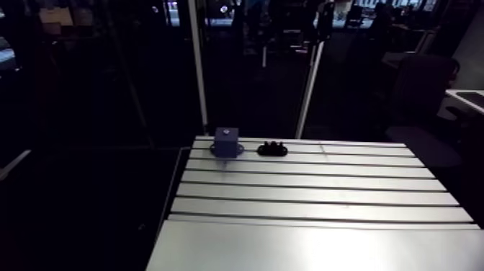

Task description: Pick up the M10 bolt and insert it into the hole until fully seated.

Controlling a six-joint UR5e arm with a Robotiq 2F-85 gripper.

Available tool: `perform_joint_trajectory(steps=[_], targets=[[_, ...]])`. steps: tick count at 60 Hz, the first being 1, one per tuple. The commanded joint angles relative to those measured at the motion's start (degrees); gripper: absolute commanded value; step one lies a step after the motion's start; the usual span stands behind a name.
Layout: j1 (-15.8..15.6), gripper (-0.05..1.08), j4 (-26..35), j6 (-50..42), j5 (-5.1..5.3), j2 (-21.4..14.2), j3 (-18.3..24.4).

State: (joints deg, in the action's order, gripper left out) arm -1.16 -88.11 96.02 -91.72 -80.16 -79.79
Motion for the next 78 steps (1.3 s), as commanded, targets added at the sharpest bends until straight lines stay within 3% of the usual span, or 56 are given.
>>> perform_joint_trajectory(steps=[1, 55, 78], targets=[[0.55, 0.01, 0.8, 0.09, 0.79, -1.02, 0.37], [0.72, 0.01, 2.11, -0.09, 0.62, -0.91, 2.31], [0.55, 0.01, 1.86, 0.09, 1.15, -1.52, 1.27]])
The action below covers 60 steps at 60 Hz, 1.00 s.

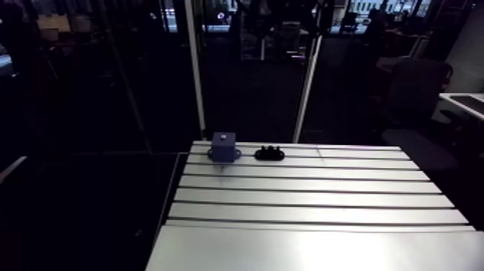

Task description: Pick up the M10 bolt and insert it into the hole until fully seated.

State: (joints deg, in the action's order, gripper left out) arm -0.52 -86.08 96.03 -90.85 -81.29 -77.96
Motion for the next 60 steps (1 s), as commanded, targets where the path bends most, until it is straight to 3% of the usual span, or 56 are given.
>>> perform_joint_trajectory(steps=[1, 60], targets=[[-0.1, 0.01, -0.17, 0.08, 0.28, -0.38, -0.55], [-0.27, 0.01, -0.62, 0.17, -0.07, -1.72, -2.74]])
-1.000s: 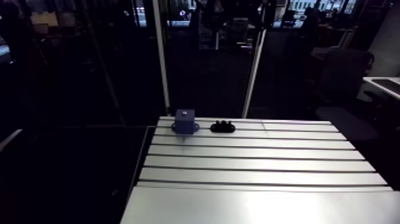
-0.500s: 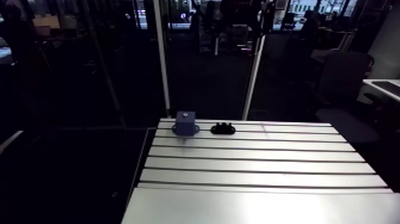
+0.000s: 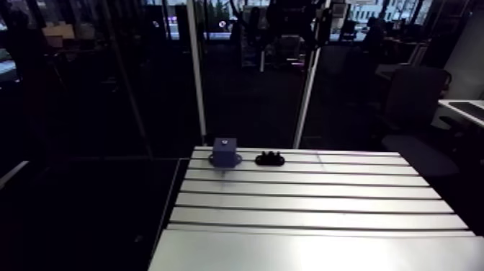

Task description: Pick up the M10 bolt and insert it into the hole until fully seated.

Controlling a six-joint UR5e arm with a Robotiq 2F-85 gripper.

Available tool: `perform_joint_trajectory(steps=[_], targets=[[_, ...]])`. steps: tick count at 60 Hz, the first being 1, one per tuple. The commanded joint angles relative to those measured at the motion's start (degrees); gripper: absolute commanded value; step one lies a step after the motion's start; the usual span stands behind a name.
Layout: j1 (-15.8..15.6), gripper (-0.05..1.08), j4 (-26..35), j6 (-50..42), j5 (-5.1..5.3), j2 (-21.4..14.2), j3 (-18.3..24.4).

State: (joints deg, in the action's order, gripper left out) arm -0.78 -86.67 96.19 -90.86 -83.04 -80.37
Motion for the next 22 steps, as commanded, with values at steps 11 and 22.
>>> perform_joint_trajectory(steps=[11, 22], targets=[[0.34, 0.01, -0.03, 0.09, -0.15, 0.03, -0.29], [0.34, 0.01, -0.04, 0.09, -0.15, 0.21, -0.16]])
